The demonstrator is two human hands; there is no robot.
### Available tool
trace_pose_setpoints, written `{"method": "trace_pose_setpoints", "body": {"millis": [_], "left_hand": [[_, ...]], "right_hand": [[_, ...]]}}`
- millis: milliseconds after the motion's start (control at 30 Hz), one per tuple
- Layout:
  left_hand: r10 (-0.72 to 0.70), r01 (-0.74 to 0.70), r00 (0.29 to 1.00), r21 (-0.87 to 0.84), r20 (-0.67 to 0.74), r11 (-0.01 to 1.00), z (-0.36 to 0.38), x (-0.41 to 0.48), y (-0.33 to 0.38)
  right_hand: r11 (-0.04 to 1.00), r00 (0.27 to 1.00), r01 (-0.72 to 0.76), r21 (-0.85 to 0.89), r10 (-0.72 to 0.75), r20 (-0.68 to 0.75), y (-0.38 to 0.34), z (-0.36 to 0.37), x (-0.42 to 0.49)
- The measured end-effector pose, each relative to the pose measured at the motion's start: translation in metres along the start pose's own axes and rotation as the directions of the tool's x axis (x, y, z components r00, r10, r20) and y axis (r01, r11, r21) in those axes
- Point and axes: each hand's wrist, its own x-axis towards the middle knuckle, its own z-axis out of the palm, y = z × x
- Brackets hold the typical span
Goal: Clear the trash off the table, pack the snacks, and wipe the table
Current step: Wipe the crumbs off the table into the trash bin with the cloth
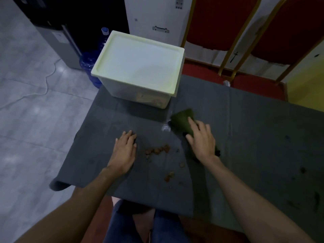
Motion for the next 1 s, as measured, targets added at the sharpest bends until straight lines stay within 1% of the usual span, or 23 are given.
{"method": "trace_pose_setpoints", "body": {"millis": [33,67,100,167,233,267,300,333,367,400,433,500,533,567,600,667,733,800,833,900,1000], "left_hand": [[0.013,-0.013,1.000,0.000,0.009,1.000,-0.003,-0.002,-0.005],[0.027,-0.027,0.999,0.001,0.017,1.000,-0.006,-0.003,-0.009],[0.045,-0.046,0.999,0.005,0.028,0.999,-0.010,-0.004,-0.014],[0.084,-0.085,0.995,0.013,0.057,0.996,-0.018,-0.006,-0.025],[0.123,-0.124,0.988,0.009,0.091,0.992,-0.025,-0.007,-0.034],[0.148,-0.149,0.983,0.006,0.110,0.989,-0.028,-0.008,-0.039],[0.171,-0.173,0.977,0.005,0.127,0.985,-0.030,-0.010,-0.044],[0.189,-0.192,0.972,0.004,0.140,0.981,-0.031,-0.012,-0.048],[0.206,-0.210,0.967,0.006,0.152,0.978,-0.032,-0.013,-0.052],[0.225,-0.230,0.961,0.011,0.163,0.973,-0.033,-0.015,-0.056],[0.244,-0.251,0.954,0.015,0.175,0.968,-0.034,-0.017,-0.060],[0.271,-0.279,0.944,0.015,0.191,0.960,-0.035,-0.020,-0.066],[0.281,-0.288,0.940,0.011,0.192,0.958,-0.035,-0.021,-0.068],[0.291,-0.298,0.938,0.008,0.190,0.955,-0.035,-0.022,-0.070],[0.300,-0.307,0.935,0.008,0.187,0.952,-0.035,-0.023,-0.071],[0.320,-0.328,0.930,0.015,0.183,0.945,-0.034,-0.023,-0.076],[0.330,-0.338,0.929,0.020,0.167,0.941,-0.035,-0.025,-0.081],[0.326,-0.333,0.933,0.026,0.150,0.943,-0.036,-0.027,-0.085],[0.319,-0.326,0.937,0.027,0.138,0.945,-0.037,-0.028,-0.087],[0.298,-0.302,0.949,0.024,0.102,0.953,-0.038,-0.029,-0.089],[0.247,-0.248,0.969,0.031,0.028,0.968,-0.041,-0.030,-0.095]], "right_hand": [[0.996,0.995,-0.087,-0.008,0.087,0.044,0.000,0.002,-0.005],[0.991,0.988,-0.129,-0.019,0.130,0.079,-0.003,0.005,-0.011],[0.990,0.985,-0.142,-0.021,0.143,0.094,-0.010,0.009,-0.020],[0.991,0.986,-0.131,0.001,0.130,0.109,-0.031,0.016,-0.039],[0.996,0.987,-0.086,0.009,0.083,0.138,-0.050,0.022,-0.053],[0.997,0.989,-0.077,0.003,0.076,0.124,-0.057,0.021,-0.059],[0.995,0.992,-0.099,-0.004,0.099,0.078,-0.061,0.019,-0.064],[0.987,0.987,-0.161,-0.004,0.161,0.010,-0.062,0.016,-0.069],[0.967,0.965,-0.257,0.005,0.256,-0.062,-0.061,0.012,-0.075],[0.929,0.921,-0.370,0.022,0.370,-0.120,-0.057,0.010,-0.082],[0.872,0.860,-0.487,0.042,0.488,-0.149,-0.052,0.008,-0.092],[0.724,0.710,-0.685,0.085,0.689,-0.144,-0.045,0.010,-0.116],[0.649,0.637,-0.753,0.106,0.760,-0.127,-0.046,0.015,-0.129],[0.586,0.577,-0.800,0.127,0.810,-0.104,-0.051,0.022,-0.140],[0.542,0.535,-0.827,0.146,0.840,-0.086,-0.060,0.029,-0.149],[0.486,0.479,-0.854,0.187,0.874,-0.086,-0.085,0.043,-0.153],[0.444,0.438,-0.863,0.240,0.895,-0.084,-0.112,0.050,-0.141],[0.434,0.435,-0.857,0.278,0.898,-0.062,-0.140,0.053,-0.124],[0.448,0.453,-0.845,0.292,0.890,-0.053,-0.153,0.055,-0.116],[0.494,0.508,-0.813,0.307,0.860,-0.038,-0.176,0.058,-0.101],[0.583,0.602,-0.761,0.285,0.798,-0.027,-0.207,0.065,-0.078]]}}
